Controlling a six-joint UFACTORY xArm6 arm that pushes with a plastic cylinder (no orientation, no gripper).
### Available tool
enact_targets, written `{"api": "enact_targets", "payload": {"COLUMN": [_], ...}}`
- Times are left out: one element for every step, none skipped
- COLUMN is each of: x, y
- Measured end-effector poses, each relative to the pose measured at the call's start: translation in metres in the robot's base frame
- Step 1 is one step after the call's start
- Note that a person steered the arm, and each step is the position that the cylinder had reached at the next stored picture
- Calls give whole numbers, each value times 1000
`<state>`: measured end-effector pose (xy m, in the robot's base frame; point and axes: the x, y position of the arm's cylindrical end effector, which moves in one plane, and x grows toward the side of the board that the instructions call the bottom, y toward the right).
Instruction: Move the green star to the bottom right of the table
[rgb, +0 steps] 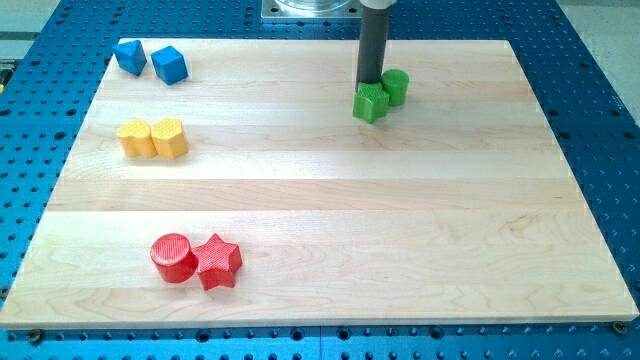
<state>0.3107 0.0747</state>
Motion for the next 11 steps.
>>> {"api": "enact_targets", "payload": {"x": [65, 143, 145, 158, 208, 195, 185, 198, 173, 223, 253], "y": [4, 3, -26, -62, -21, -17, 5, 59, 78, 99, 104]}}
